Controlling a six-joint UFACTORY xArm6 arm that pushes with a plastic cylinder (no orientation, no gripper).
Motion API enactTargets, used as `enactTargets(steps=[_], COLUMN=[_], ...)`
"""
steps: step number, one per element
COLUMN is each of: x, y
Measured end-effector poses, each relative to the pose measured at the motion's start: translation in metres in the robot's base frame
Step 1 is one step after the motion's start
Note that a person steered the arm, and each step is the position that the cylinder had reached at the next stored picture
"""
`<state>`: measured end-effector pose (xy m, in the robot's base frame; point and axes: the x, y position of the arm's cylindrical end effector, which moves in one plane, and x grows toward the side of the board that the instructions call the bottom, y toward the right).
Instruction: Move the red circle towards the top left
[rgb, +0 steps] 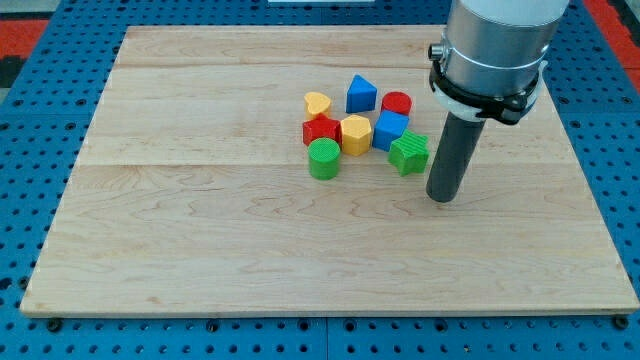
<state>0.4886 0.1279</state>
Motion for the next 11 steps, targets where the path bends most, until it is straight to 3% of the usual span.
enactTargets(steps=[2, 3, 4, 6, 9, 11], x=[0.0, -0.005, -0.029, -0.097, -0.117, -0.155], y=[0.013, 0.06, 0.118, 0.128, -0.02, -0.135])
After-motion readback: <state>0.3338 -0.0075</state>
